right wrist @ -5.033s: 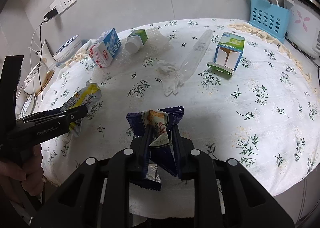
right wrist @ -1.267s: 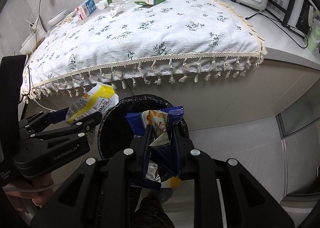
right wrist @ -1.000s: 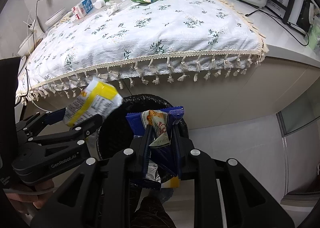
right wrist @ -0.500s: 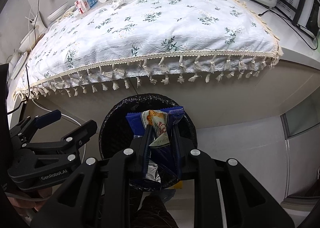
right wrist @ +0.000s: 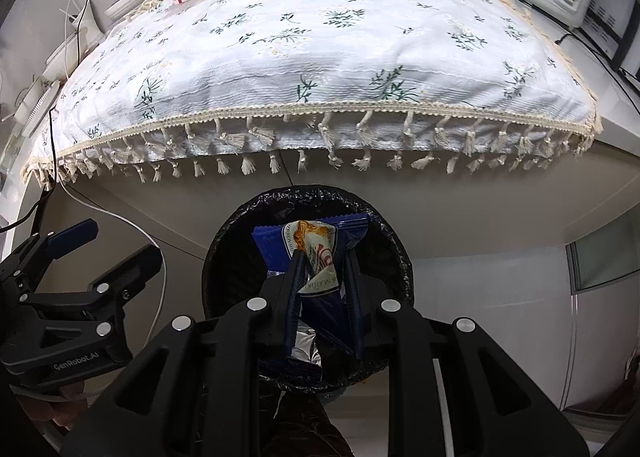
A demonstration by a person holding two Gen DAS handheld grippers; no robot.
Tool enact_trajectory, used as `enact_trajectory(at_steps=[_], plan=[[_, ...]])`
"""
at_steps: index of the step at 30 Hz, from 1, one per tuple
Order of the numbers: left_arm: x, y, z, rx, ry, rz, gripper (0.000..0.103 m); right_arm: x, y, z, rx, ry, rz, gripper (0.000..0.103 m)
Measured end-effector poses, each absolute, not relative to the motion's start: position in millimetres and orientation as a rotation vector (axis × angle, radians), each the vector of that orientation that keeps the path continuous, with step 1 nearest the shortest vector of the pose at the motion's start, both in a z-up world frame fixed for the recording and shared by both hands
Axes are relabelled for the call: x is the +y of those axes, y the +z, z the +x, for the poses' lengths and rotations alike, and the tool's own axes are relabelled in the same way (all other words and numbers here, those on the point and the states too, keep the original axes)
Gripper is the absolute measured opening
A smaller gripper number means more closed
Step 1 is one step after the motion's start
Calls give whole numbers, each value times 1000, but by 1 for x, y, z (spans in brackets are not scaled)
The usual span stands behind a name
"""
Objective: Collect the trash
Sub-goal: 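Open the right tool to drop the blue snack bag into the bin, then raise both open tools from the bin up over the cloth-covered counter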
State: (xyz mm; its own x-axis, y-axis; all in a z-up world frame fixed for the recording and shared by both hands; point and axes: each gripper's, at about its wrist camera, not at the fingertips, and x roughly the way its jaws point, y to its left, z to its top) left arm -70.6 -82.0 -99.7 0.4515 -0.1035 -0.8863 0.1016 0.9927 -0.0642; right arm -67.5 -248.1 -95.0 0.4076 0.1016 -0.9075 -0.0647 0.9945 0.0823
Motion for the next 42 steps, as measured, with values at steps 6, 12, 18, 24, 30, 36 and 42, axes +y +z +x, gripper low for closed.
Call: enact_trajectory(at_steps=[6, 12, 18, 24, 30, 36, 42], plan=[[-65, -99, -69, 1083, -73, -16, 97, -237, -102, -59, 1164, 122, 11, 19], [-53, -99, -66, 1087, -39, -28, 97, -234, -104, -52, 1167, 124, 9, 22], [-53, -99, -65, 1085, -54, -28, 97, -237, -105, -48, 1162, 112, 14, 26], [-55, -95, -63, 1084, -78, -35, 97, -239, -99, -45, 1146, 104, 16, 50], [-57, -84, -61, 1068, -95, -50, 97, -239, -84, -49, 1099, 116, -3, 74], [-61, -65, -61, 1032, -109, -50, 97, -237, -67, -52, 1049, 111, -27, 88], [-62, -48, -61, 1010, -106, -58, 97, -246, -46, -55, 996, 96, -6, 93]])
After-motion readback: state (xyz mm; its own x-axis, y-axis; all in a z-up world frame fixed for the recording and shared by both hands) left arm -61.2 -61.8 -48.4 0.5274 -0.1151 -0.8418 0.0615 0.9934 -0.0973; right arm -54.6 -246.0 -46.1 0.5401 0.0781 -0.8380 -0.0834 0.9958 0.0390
